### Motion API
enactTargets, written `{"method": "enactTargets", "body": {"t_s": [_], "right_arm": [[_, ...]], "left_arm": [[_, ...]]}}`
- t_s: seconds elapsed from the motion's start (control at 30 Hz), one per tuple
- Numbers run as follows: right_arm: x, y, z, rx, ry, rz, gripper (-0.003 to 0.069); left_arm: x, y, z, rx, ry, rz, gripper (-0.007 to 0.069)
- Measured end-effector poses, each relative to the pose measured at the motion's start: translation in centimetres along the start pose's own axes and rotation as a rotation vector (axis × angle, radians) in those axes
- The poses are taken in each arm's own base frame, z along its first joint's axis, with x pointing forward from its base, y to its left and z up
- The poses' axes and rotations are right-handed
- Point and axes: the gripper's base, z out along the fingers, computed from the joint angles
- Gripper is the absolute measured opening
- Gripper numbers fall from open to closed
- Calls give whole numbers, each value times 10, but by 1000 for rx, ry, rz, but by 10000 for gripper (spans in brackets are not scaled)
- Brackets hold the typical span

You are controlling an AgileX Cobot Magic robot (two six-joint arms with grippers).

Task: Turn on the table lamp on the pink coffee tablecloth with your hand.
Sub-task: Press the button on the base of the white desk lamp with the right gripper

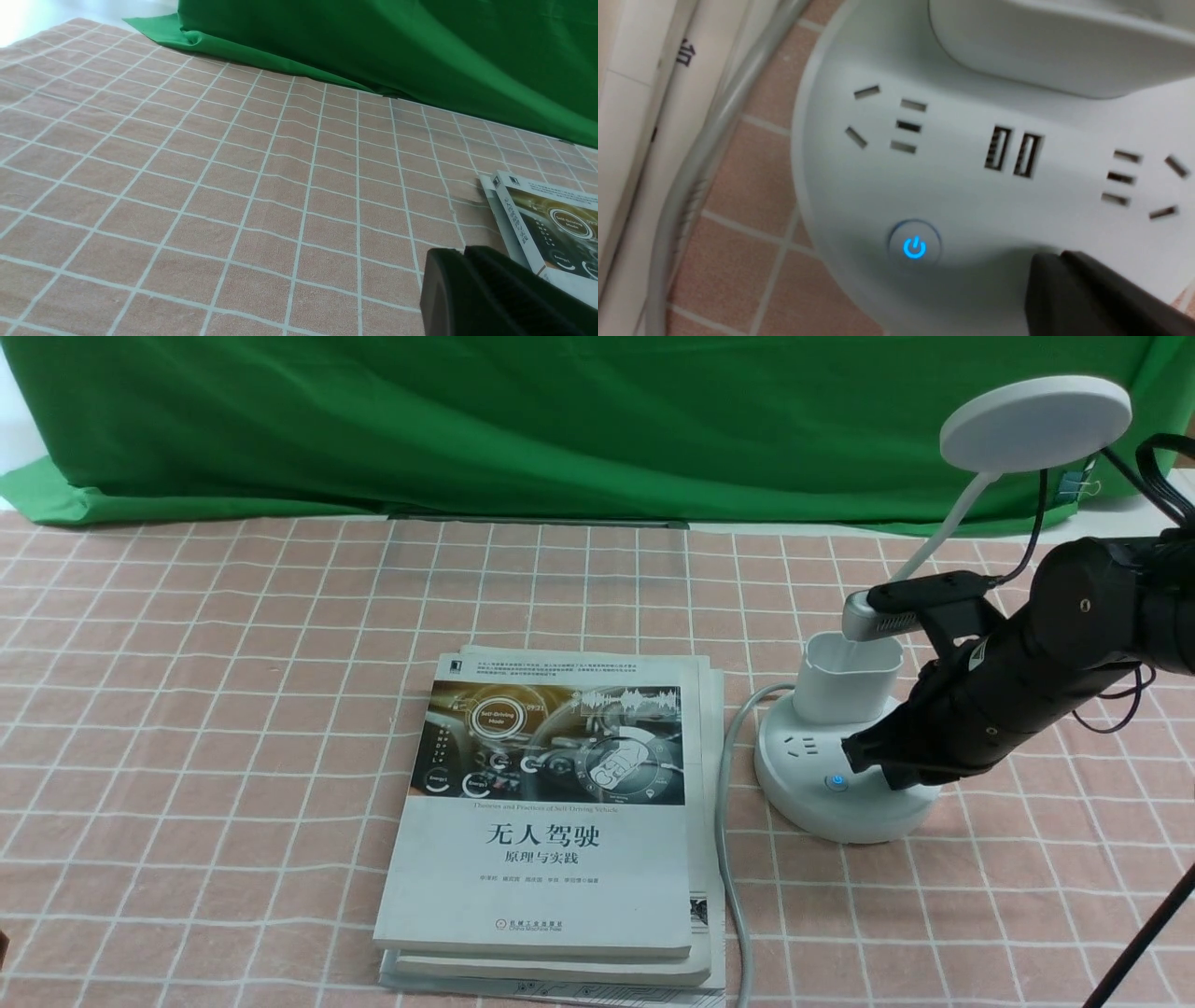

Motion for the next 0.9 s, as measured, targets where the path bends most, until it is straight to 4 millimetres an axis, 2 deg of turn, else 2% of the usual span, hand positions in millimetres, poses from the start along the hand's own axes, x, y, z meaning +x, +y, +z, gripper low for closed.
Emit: {"method": "enactTargets", "body": {"t_s": [0.5, 0.9], "right_arm": [[0, 0, 7, -4, 33, 1, 33], [-1, 0, 2, -5, 28, 0, 33]], "left_arm": [[0, 0, 0, 0, 0, 0, 19], [0, 0, 0, 0, 0, 0, 19]]}}
